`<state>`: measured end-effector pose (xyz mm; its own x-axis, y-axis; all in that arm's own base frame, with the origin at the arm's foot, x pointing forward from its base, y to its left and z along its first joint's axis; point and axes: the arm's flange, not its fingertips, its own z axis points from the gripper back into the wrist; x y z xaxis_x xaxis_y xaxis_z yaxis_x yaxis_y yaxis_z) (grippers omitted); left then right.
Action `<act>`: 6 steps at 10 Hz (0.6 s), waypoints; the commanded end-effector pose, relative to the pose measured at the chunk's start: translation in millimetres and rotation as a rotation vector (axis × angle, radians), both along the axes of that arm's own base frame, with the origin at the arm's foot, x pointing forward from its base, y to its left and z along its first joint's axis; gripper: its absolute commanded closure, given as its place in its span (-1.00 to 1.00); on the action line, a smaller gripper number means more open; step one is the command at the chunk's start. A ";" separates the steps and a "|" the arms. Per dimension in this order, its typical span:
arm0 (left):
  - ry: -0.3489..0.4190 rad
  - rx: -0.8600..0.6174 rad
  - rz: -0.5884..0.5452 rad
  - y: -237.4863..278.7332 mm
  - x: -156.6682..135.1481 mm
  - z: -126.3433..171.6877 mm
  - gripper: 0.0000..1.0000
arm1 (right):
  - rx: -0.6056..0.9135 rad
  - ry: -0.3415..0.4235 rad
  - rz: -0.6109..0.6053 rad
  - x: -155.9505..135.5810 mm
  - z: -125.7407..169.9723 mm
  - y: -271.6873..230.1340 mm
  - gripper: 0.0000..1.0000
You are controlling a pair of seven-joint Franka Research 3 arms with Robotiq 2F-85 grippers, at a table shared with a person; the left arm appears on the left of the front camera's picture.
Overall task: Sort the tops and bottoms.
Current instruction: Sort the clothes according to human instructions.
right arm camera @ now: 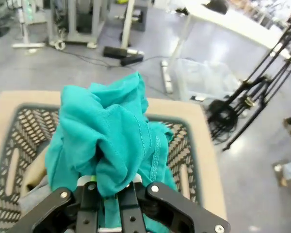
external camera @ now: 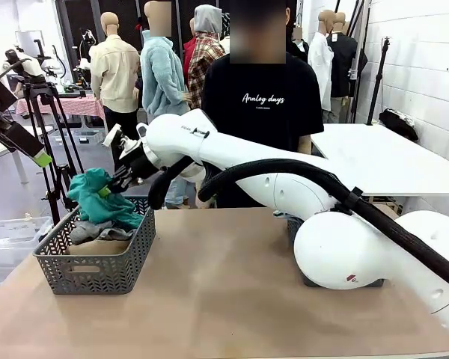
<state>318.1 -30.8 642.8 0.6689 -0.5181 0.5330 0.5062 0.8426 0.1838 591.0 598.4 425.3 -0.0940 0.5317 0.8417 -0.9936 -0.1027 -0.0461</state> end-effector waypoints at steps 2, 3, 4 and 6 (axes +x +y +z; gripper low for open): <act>0.005 0.003 0.000 0.7 0.2 0.7 -1.00 | -0.128 0.094 0.063 54.1 -3.7 42.8 1.00; 0.005 0.003 0.000 0.7 0.2 0.7 -1.00 | -0.178 0.109 0.057 55.5 -9.7 40.9 0.93; 0.005 0.003 0.000 0.7 0.2 0.7 -1.00 | -0.218 0.121 0.056 56.1 -14.9 38.5 0.54; 0.005 0.003 0.000 0.7 0.2 0.7 -1.00 | -0.219 0.134 0.046 57.1 -18.9 33.2 -0.24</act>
